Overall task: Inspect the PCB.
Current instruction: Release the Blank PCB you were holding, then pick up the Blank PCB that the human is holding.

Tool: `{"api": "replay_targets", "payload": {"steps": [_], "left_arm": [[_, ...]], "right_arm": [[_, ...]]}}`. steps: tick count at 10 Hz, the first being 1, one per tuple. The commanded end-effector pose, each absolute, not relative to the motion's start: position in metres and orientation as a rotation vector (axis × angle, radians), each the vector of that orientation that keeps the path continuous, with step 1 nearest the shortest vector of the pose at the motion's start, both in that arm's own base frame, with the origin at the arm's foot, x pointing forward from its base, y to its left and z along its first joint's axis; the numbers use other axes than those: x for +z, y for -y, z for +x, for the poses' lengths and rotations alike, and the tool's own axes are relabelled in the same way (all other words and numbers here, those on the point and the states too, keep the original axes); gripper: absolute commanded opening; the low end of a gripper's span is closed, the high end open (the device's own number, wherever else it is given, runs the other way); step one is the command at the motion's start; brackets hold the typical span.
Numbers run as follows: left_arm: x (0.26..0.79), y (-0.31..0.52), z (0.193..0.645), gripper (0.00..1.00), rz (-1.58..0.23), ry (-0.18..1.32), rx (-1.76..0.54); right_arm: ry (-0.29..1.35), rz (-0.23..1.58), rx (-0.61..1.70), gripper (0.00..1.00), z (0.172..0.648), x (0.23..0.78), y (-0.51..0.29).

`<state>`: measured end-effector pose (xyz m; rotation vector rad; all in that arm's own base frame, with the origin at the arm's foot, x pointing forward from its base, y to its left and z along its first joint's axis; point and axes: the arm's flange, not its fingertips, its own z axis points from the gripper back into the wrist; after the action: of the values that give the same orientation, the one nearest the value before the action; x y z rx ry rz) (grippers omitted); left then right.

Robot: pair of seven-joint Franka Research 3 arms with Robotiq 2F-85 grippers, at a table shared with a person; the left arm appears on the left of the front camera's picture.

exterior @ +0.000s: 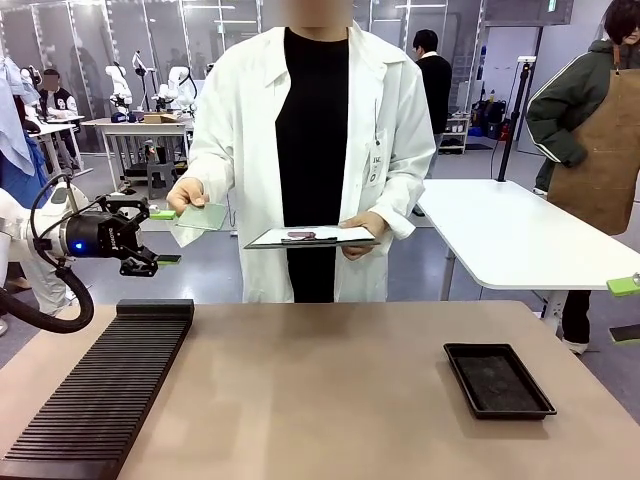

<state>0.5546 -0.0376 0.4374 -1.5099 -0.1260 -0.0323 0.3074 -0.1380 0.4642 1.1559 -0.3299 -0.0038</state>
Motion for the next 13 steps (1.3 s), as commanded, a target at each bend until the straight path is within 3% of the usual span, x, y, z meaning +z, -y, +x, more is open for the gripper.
{"api": "replay_targets", "payload": {"steps": [1, 12, 13], "left_arm": [[0.4422, 0.0356, 0.5506, 1.0, -1.512, 0.114, -0.099], [0.4374, 0.0376, 0.5546, 1.0, -1.51, 0.126, -0.032], [0.4373, 0.0377, 0.554, 0.96, -1.511, 0.124, -0.038]], "right_arm": [[0.336, 1.159, 0.016, 1.0, 0.3071, 0.4655, 0.1405], [0.336, 1.159, 0.016, 1.0, 0.3071, 0.4655, 0.1405], [0.336, 1.159, 0.016, 1.0, 0.3071, 0.4655, 0.1405]]}}
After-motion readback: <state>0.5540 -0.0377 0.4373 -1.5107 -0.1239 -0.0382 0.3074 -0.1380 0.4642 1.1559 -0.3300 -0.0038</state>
